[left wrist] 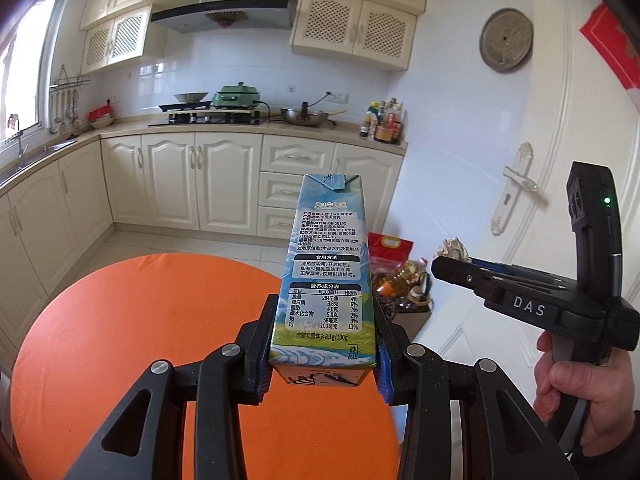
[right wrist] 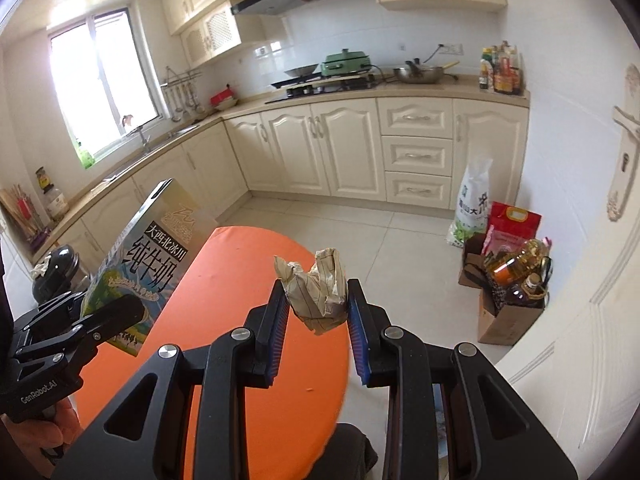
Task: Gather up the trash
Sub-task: 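Carry the milk carton and crumpled paper over to the blue bin, then open both grippers above the bin to drop the items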
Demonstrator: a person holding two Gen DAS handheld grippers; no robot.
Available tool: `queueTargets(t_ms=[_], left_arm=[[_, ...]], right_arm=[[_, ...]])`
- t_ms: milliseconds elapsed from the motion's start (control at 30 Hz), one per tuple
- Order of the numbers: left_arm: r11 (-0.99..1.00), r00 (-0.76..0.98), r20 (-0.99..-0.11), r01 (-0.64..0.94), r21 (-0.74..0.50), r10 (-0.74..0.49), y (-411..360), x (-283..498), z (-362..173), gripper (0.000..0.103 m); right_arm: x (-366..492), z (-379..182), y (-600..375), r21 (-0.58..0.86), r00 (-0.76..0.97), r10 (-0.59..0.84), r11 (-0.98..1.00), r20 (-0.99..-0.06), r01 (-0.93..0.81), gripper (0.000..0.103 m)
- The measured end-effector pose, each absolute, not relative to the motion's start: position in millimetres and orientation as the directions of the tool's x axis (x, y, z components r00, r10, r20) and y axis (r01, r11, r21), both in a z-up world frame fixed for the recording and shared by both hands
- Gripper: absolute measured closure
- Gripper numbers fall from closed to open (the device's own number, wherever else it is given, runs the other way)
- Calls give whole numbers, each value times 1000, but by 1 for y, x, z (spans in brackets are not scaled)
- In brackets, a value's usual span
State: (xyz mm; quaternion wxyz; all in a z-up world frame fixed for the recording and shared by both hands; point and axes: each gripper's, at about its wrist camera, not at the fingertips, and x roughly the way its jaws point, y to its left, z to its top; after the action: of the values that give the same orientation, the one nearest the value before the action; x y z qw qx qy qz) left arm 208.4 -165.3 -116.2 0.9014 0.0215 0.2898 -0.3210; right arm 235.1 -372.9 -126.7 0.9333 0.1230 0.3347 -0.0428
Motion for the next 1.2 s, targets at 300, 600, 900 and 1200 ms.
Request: queueTargets(t_ms=[300,600,900,1200], left_arm=[[676,449,-614,712,-193,-649,-241,236,-132,67],[651,284,-756,721,-237,-590,-329,279,-198,67],[688,176,-862,685,-239,-475,-438,319,-273,67],[708,107,-929,679,-192,-355,-521,347,-314,51]], right_arm=[[193,-166,-461,221,709,-108,908,-697,356,74],[175,-268,-535,272,571,-81,819,-817,505,74],[175,-356,-583,319,474,8,748,-881,581,74],[179,-394,-599,343,442,53,715,-896,609,61]])
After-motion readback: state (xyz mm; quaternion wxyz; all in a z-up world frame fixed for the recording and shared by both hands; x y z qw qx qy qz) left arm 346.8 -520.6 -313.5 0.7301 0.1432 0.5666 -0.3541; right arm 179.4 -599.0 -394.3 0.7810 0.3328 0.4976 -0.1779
